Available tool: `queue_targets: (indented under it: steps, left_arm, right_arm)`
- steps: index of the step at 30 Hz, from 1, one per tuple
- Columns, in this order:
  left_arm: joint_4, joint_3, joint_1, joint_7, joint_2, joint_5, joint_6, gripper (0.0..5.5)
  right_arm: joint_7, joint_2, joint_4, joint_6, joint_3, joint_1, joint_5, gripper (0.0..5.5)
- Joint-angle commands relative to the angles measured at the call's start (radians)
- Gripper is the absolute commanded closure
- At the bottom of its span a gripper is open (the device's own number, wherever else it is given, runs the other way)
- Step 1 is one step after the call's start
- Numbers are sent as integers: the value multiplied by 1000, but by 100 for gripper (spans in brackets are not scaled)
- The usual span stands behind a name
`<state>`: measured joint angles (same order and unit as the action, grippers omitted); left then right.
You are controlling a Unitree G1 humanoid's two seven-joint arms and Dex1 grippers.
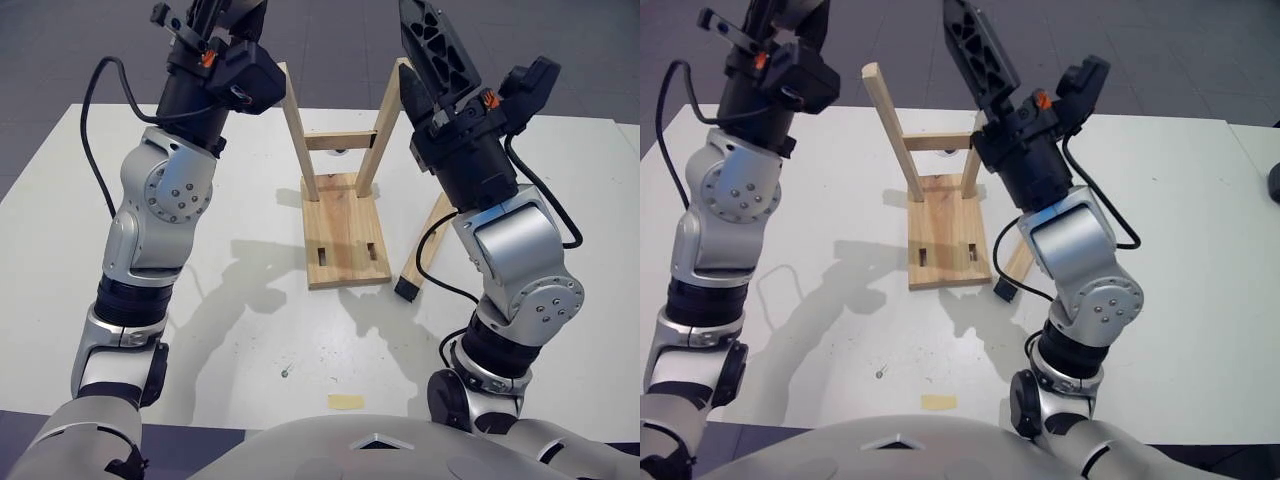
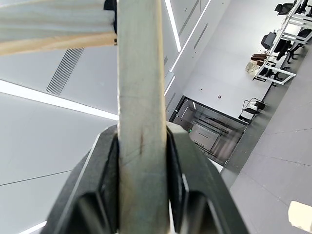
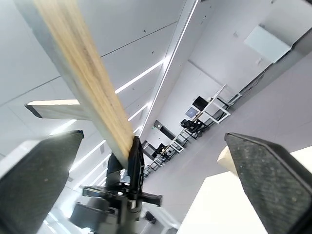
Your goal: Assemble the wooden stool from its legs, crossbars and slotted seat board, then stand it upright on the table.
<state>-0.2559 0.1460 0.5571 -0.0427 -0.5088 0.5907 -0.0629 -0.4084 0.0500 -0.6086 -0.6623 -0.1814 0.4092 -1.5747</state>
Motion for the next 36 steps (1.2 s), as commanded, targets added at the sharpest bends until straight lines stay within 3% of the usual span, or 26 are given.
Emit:
queue_targets:
  steps: [1,14,22,36]
  left_arm:
    - [-13,10,-12,0,11,76,21,446]
    - [-30,131,-95,-121,57,160,10,446]
    - [-20,145,-110,-132,75,173,-6,446]
    - [16,146,-113,-126,79,202,-3,446]
  right_arm:
    - [-88,-5,-4,93,20,72,-116,10]
    - [-137,-29,70,236,86,165,89,10]
    - [-247,57,150,340,52,133,227,130]
    - [-345,78,116,326,68,127,348,369]
